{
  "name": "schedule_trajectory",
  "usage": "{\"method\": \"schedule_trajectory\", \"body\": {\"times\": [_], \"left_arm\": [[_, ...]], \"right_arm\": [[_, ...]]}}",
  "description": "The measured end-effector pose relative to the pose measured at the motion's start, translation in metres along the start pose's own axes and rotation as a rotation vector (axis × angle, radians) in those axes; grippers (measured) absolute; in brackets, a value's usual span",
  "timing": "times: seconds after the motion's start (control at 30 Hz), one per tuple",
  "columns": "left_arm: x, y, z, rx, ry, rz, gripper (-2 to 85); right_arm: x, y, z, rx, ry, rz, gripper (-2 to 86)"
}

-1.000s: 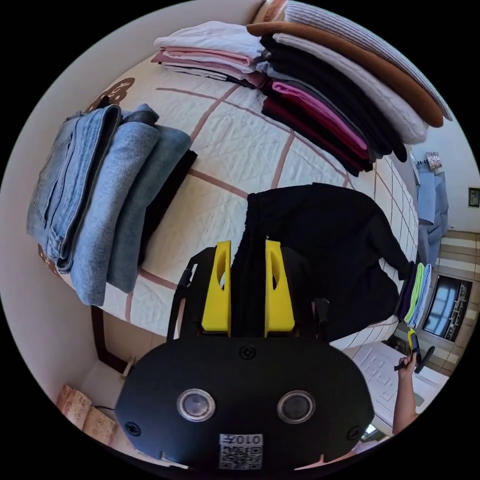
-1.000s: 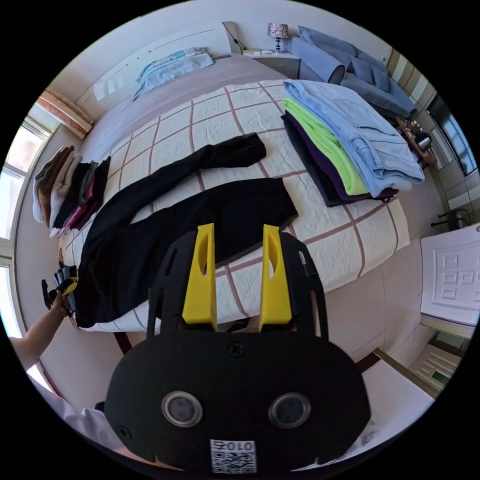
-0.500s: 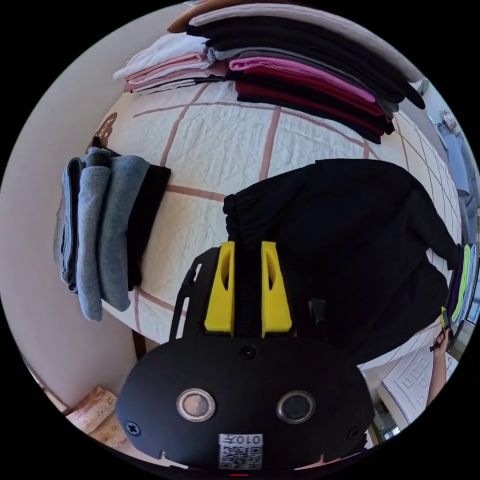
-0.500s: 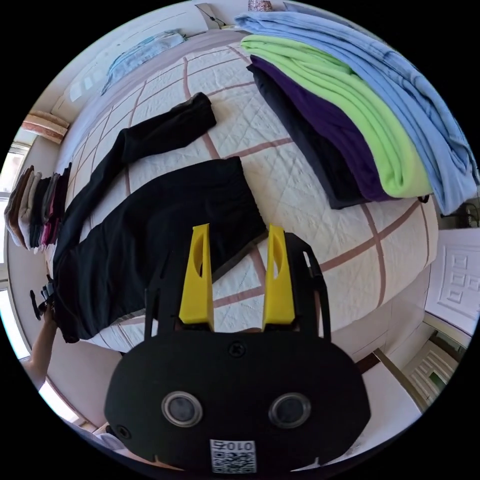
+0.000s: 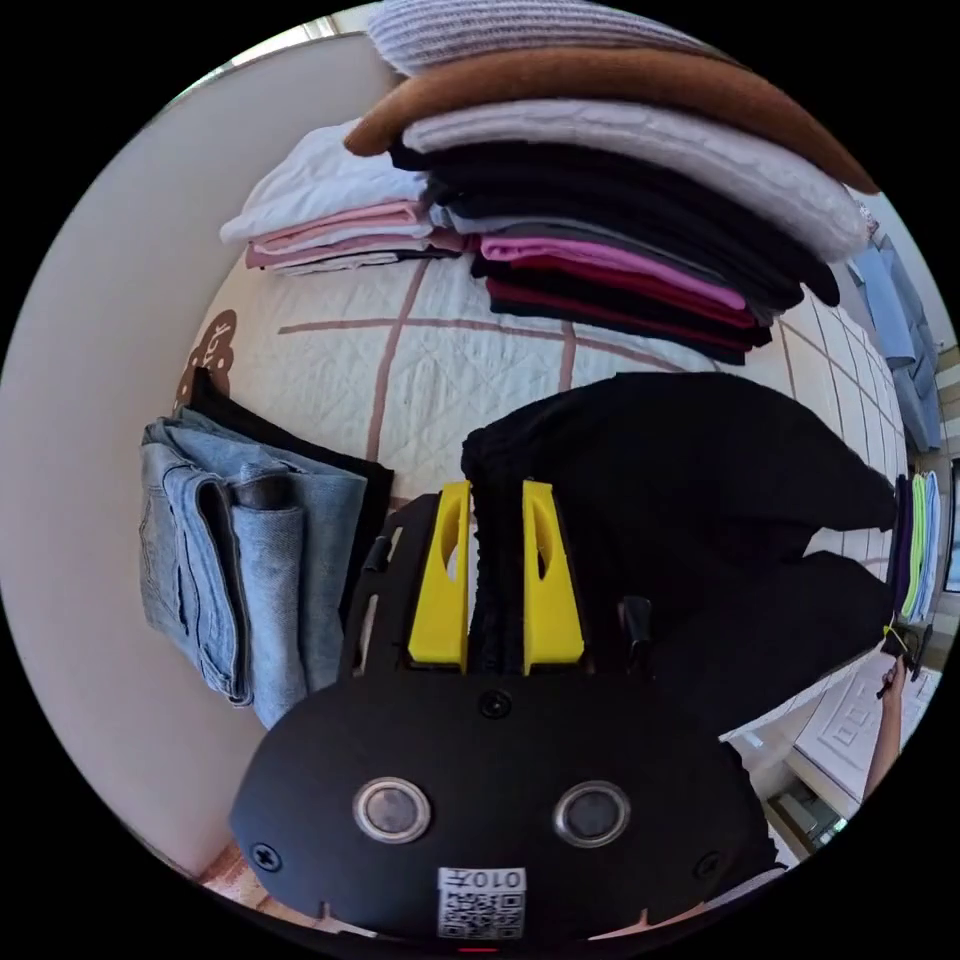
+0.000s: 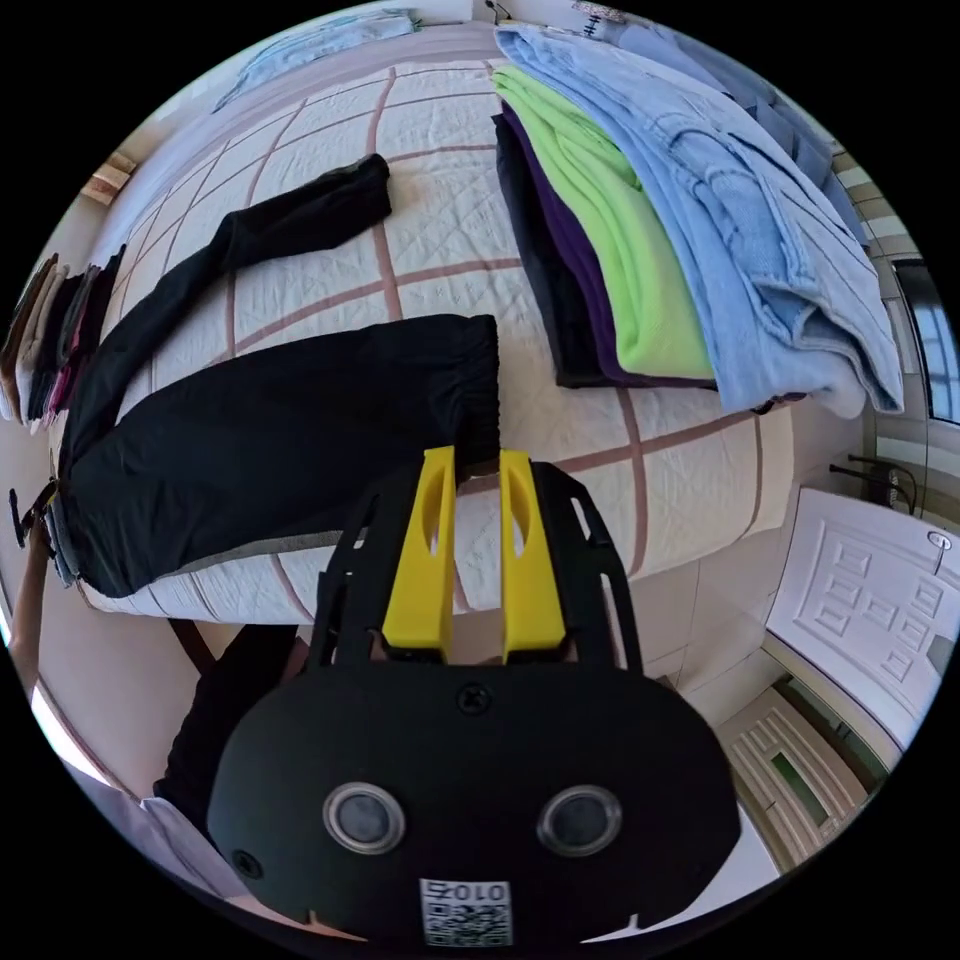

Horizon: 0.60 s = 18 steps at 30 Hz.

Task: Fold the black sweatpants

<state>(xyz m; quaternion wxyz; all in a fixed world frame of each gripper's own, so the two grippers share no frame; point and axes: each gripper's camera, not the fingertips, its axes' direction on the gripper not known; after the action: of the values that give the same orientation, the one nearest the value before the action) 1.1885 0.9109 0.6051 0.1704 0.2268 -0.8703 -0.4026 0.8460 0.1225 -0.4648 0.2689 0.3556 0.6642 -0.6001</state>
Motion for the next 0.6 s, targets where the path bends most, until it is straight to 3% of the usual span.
{"method": "schedule_trajectory", "body": {"times": [0.13,0.3,0.43,0.6], "left_arm": [[-0.006,0.025,-0.012,0.09,0.006,-0.016,10.7],[-0.036,0.118,-0.06,0.201,0.025,-0.126,12.3],[-0.04,0.192,-0.046,0.09,0.076,-0.232,13.1],[-0.039,0.241,0.005,-0.039,0.257,-0.438,12.6]], "right_arm": [[-0.002,-0.026,0.007,-0.078,0.022,0.028,7.9],[-0.011,-0.034,0.001,-0.113,0.085,0.049,7.9],[-0.002,-0.018,0.001,-0.114,0.09,0.187,8.0],[-0.015,-0.031,0.006,-0.19,0.183,0.121,9.3]]}}
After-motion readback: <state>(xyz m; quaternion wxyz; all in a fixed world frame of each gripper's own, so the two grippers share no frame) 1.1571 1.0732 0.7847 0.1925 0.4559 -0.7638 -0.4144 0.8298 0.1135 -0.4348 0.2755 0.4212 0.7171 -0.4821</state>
